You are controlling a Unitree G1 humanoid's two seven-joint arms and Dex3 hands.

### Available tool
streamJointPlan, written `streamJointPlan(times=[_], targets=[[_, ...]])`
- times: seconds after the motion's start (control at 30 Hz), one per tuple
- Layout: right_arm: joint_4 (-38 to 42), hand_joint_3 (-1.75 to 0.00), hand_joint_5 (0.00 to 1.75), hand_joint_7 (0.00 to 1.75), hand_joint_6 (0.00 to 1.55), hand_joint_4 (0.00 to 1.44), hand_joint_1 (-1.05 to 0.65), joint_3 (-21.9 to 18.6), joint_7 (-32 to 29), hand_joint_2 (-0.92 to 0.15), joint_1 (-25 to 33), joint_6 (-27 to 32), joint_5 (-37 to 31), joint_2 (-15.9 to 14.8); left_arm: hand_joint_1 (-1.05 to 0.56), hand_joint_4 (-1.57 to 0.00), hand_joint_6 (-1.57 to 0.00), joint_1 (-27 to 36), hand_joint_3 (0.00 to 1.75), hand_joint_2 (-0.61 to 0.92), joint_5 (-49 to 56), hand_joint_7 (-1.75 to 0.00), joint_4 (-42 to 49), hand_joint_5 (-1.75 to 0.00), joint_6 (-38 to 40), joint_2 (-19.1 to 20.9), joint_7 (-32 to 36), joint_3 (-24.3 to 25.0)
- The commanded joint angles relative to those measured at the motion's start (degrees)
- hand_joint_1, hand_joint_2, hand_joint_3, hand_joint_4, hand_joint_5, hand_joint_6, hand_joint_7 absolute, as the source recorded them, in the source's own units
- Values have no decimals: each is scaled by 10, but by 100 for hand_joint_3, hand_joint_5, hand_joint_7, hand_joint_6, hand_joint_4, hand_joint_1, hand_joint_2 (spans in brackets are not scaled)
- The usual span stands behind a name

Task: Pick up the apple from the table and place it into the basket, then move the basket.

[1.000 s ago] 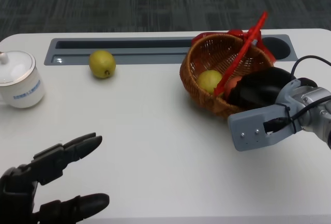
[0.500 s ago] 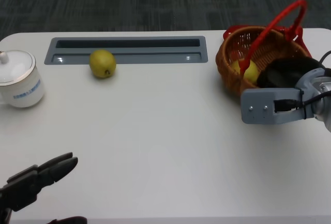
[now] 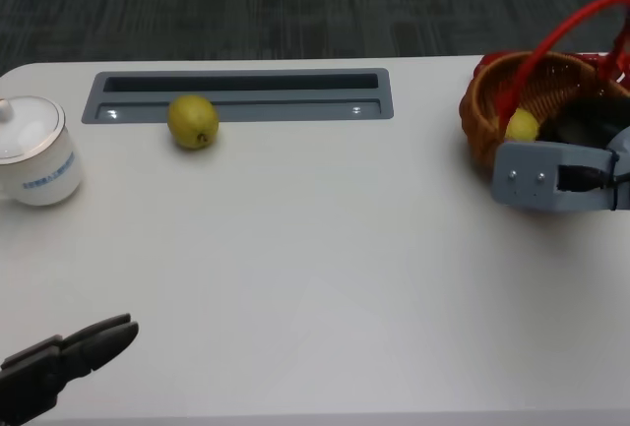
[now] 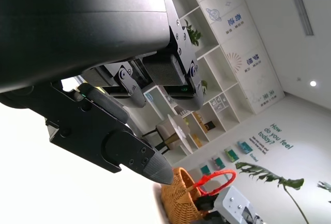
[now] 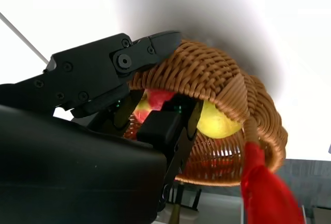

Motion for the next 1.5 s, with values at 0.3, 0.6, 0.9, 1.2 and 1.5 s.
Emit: streamJointPlan(times=[0.3,0.6,0.9,1.2,1.5], targets=[[-1,-3,0,0,5,6,-105,17,48,-87,-7,-8,-20,12,-54,-86,-89,-11,0,72,4,0,7,-1,-13,3,-9,-4],[-9,0,4,4,12,14,-104,-45,65,-83,-6,-55,43,-2,-52,-85,-88,-51,0,71,7,0,23,0,-1,4,-12,-14],[-18,-1,1,0,16,20,-100,-97,64,-77,11,-113,94,-42,-56,-85,-89,-89,0,72,-10,0,43,-1,7,10,-27,-32],[-28,0,2,1,16,19,-94,-118,76,-79,36,-163,117,-89,-55,-85,-89,-97,0,72,-33,0,50,-1,7,14,-43,-45],[-60,0,5,4,34,40,-88,-151,88,-79,96,-243,162,-124,-53,-85,-90,-123,0,71,-39,-1,72,0,-2,18,-58,-42]])
